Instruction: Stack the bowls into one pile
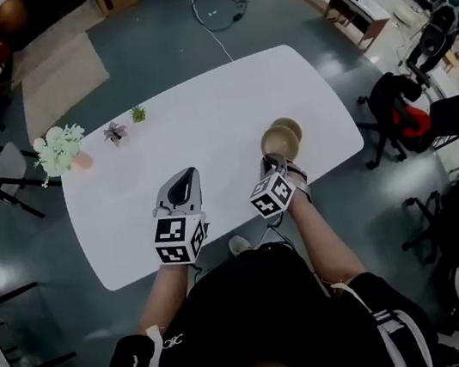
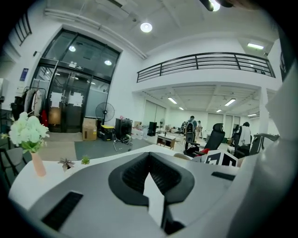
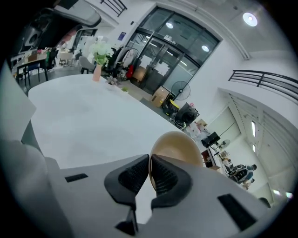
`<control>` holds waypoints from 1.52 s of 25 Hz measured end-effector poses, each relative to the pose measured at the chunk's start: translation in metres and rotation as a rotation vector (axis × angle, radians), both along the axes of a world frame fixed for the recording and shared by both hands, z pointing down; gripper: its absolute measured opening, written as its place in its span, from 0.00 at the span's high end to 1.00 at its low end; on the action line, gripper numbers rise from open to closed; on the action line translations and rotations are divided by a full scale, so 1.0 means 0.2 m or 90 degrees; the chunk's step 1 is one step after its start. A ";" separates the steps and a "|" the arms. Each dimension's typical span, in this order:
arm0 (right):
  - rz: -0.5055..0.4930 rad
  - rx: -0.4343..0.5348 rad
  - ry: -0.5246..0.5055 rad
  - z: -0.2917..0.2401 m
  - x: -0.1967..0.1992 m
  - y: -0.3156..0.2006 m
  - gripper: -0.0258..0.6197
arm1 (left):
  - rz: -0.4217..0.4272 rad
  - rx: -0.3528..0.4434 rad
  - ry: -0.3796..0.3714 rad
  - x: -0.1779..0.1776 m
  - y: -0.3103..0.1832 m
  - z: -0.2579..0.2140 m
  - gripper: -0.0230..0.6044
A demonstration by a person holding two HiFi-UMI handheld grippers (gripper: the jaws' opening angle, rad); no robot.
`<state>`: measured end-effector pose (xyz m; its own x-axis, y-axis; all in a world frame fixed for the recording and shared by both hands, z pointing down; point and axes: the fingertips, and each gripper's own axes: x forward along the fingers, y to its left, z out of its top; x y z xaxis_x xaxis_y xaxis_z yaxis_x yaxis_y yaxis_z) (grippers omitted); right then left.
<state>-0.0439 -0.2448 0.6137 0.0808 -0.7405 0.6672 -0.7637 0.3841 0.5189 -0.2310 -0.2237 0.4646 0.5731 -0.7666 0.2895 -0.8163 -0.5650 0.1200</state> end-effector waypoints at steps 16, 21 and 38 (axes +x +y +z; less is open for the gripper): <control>0.052 -0.033 -0.009 0.17 0.52 -0.41 0.90 | 0.039 -0.024 -0.022 0.43 -0.37 0.13 0.94; 0.031 -0.069 -0.020 0.27 0.50 -0.49 0.90 | 0.025 -0.038 -0.026 0.44 -0.45 0.18 0.94; 0.032 -0.157 -0.150 0.40 0.44 -0.48 0.74 | 0.000 -0.045 -0.032 0.41 -0.50 0.22 0.94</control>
<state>0.0447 -0.3415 0.6941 -0.0645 -0.5539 0.8301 -0.8727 0.4347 0.2223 -0.1489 -0.3242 0.5080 0.5567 -0.7427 0.3721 -0.8221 -0.5569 0.1184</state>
